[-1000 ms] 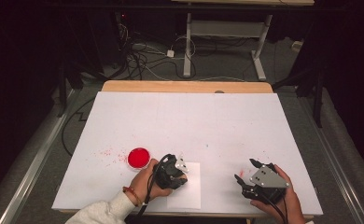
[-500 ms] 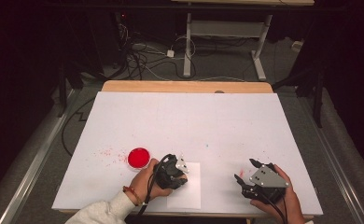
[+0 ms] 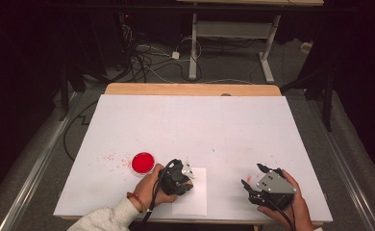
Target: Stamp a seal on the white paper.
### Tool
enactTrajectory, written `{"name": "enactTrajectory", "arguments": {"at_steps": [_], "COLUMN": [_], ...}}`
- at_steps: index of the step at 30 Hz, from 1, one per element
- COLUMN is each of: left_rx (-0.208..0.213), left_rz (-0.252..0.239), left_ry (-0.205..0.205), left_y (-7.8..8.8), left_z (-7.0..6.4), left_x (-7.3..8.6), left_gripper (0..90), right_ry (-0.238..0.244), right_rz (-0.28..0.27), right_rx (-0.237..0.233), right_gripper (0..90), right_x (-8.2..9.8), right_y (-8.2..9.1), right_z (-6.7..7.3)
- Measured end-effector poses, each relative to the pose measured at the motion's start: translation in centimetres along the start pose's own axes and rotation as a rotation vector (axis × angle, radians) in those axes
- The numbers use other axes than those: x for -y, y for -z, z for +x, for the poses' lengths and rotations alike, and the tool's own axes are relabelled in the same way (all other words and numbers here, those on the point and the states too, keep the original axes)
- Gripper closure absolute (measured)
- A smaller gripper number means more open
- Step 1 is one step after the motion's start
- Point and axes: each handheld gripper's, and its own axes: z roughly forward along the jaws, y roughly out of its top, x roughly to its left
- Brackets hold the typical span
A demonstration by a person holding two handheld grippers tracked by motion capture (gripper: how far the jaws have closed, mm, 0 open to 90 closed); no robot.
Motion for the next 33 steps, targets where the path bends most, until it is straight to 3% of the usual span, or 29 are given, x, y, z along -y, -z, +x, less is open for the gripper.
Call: {"name": "enactTrajectory", "arguments": {"at_steps": [24,27,33], "left_rx": [0.023,0.005,-0.002], "left_rz": [-0.018,-0.018,-0.088], "left_ry": [0.008,0.006,0.02], "left_y": [0.1,0.2,2.1], "left_z": [0.3,0.2,0.5], "left_x": [0.2,0.2,0.4], "left_gripper": [73.2,73.2,73.0], "right_ry": [0.009,0.01,0.004], "right_rz": [0.007,0.008,0.001], "right_rx": [-0.017,-0.018,-0.013], "right_gripper": [29.7,29.7,29.7], "right_x": [-0.1,-0.1,-0.1], "right_y": [-0.2,-0.2,0.0], "right_z": [0.2,0.2,0.1]}}
